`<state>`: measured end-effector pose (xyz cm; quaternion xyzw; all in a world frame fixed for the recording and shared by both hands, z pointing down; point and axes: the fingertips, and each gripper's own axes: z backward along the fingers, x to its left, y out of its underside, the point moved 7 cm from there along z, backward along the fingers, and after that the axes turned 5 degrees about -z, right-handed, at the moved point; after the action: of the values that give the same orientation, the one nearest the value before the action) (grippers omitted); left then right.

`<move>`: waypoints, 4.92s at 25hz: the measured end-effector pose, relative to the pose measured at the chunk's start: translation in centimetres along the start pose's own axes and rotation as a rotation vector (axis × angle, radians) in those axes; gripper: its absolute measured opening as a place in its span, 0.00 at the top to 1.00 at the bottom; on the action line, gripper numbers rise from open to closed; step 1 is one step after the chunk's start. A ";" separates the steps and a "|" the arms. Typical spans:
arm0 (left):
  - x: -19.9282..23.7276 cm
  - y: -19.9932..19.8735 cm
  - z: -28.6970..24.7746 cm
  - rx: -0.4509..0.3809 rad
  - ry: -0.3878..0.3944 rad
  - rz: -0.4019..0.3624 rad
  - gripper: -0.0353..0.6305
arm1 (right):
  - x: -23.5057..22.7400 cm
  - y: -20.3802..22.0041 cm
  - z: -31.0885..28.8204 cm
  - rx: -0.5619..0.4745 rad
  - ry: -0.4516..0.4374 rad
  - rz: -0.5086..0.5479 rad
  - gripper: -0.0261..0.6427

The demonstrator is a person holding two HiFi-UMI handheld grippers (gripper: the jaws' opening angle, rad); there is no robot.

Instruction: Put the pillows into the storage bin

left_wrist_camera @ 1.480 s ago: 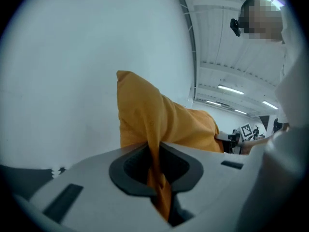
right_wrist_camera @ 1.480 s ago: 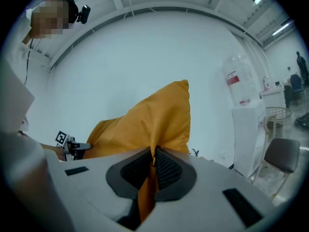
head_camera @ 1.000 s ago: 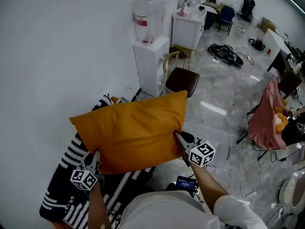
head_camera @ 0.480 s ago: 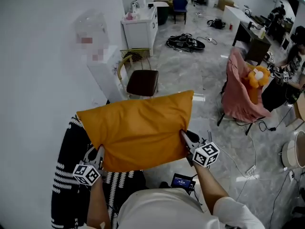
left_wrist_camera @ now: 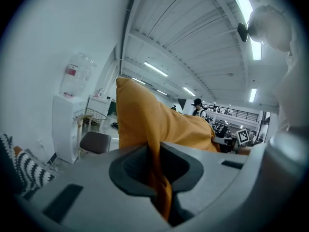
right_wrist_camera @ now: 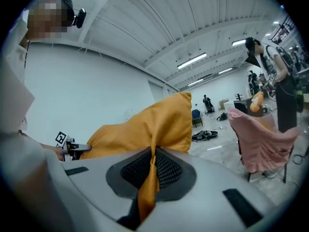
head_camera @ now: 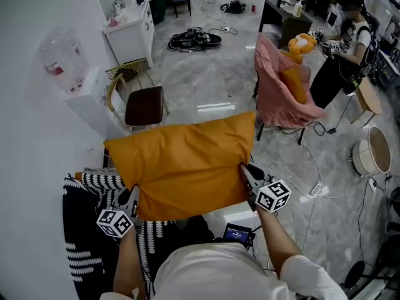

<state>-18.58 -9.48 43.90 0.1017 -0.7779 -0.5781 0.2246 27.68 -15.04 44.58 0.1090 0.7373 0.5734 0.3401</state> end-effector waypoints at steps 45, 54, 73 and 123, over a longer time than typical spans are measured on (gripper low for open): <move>8.1 38.3 -32.7 0.569 -0.147 0.511 0.88 | -36.3 29.5 -14.8 0.566 0.209 -0.345 0.91; 8.8 44.8 -35.7 0.669 -0.179 0.534 0.87 | -41.1 34.9 -17.0 0.655 0.193 -0.342 0.91; 1.9 37.1 -33.1 0.412 -0.154 0.489 0.60 | -29.7 30.6 -19.6 0.689 -0.155 -0.169 0.75; -48.9 11.7 35.4 -0.445 -1.474 0.003 0.82 | 29.3 0.4 6.7 0.181 -1.369 0.301 0.90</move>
<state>9.08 44.79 35.46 -0.3585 -0.5921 -0.6389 -0.3358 10.00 6.37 33.16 0.5737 0.3795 0.3535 0.6339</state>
